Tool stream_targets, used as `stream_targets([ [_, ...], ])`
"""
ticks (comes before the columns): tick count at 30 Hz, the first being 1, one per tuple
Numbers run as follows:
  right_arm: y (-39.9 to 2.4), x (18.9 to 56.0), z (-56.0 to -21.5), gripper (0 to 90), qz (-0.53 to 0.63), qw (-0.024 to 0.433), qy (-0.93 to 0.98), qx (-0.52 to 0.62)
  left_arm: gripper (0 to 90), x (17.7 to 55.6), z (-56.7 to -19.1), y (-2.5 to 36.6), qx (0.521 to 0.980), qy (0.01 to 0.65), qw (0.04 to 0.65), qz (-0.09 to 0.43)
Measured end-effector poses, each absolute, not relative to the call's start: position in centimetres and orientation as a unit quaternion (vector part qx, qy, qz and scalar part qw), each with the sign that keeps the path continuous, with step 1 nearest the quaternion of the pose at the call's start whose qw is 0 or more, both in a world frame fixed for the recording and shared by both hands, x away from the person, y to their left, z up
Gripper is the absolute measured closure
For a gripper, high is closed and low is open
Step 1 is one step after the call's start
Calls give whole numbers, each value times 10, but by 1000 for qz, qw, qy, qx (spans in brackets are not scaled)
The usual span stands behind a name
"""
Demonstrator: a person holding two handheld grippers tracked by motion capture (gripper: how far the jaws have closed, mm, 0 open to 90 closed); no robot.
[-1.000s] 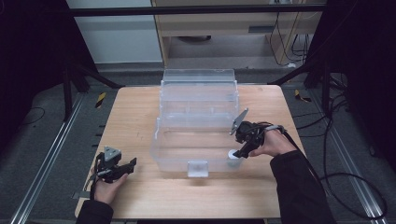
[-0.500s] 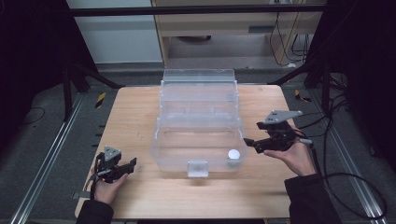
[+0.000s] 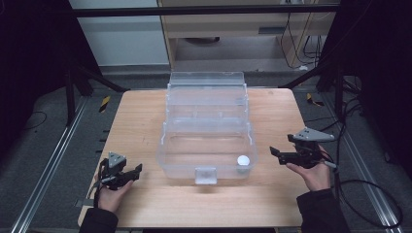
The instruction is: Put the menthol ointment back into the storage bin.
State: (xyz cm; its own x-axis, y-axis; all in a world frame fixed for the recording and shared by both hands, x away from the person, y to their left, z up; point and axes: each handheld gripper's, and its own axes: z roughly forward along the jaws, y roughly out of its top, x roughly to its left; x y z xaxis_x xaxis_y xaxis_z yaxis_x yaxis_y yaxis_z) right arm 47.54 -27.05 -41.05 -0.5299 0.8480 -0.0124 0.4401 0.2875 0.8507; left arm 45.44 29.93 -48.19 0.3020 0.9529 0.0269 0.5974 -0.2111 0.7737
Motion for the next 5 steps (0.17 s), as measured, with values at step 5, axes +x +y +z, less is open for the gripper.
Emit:
stream_targets([
  [5,-278,479,-434,168,401,235,770,437,332,454,-482,298,733,526,340,264],
])
